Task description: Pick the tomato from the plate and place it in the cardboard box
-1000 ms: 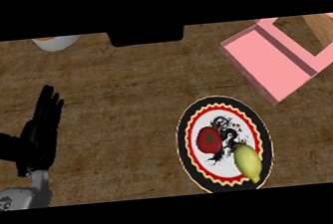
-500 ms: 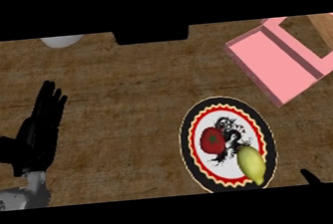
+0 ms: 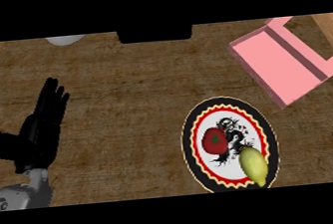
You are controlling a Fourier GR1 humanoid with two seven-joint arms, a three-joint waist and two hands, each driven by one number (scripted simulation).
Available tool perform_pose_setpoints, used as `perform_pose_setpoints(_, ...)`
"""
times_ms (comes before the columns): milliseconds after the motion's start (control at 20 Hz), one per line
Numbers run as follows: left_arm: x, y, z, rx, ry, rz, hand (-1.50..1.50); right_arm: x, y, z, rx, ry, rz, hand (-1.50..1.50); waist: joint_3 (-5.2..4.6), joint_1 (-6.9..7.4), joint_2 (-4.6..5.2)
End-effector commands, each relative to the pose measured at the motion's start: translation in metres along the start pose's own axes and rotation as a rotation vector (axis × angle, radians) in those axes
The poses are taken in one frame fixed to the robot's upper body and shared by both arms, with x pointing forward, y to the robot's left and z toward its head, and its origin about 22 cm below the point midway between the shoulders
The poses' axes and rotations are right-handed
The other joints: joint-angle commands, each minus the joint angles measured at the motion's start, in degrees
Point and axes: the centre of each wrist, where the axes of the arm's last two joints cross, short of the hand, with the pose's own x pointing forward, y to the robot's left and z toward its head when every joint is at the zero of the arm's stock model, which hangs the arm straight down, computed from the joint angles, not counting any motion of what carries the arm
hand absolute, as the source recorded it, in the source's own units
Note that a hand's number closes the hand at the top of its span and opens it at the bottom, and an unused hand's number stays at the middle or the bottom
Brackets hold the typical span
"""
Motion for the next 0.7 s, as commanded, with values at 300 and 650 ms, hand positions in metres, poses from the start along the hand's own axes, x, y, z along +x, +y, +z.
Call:
perform_pose_setpoints(300, 0.009, -0.009, 0.016, 0.003, -0.002, 0.012, 0.00, 0.092, 0.027, -0.014, 0.115, -0.013, -0.032, -1.50, 0.24, 0.03, -0.26)
perform_pose_setpoints(650, -0.006, 0.005, 0.000, 0.020, -0.002, -0.005, 0.00, 0.093, 0.057, -0.028, 0.115, 0.090, 0.040, -1.50, 0.24, -0.68, -0.24)
